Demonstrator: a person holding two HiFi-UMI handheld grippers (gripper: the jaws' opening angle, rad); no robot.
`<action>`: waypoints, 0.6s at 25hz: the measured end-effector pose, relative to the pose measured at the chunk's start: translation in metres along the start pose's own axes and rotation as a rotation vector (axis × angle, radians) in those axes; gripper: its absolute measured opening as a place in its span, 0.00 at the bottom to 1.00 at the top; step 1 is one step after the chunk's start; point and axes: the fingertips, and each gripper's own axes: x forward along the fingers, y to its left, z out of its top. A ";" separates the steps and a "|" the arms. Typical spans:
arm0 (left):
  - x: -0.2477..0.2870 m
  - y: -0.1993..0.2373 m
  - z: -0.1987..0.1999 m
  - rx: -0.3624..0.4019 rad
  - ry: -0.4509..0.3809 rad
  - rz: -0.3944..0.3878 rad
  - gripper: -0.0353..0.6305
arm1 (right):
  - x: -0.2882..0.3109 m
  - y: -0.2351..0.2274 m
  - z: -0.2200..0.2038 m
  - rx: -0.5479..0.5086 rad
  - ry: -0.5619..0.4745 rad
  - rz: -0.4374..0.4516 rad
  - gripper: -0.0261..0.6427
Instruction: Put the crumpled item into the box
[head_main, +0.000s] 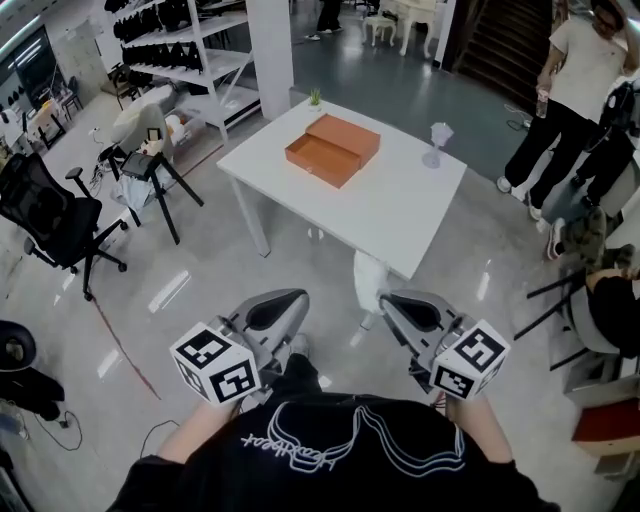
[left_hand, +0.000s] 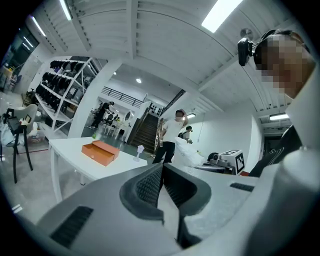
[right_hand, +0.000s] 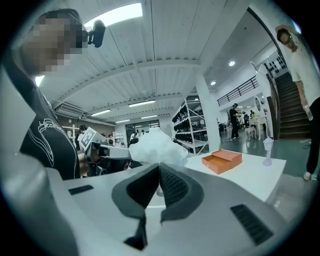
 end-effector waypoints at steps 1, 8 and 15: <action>0.002 0.007 0.002 -0.001 0.000 -0.003 0.06 | 0.008 -0.004 0.000 0.001 0.005 0.000 0.05; 0.031 0.076 0.014 -0.049 0.018 -0.008 0.06 | 0.071 -0.044 0.005 0.016 0.039 -0.010 0.05; 0.064 0.162 0.045 -0.091 0.037 -0.023 0.06 | 0.150 -0.093 0.019 0.039 0.090 -0.040 0.05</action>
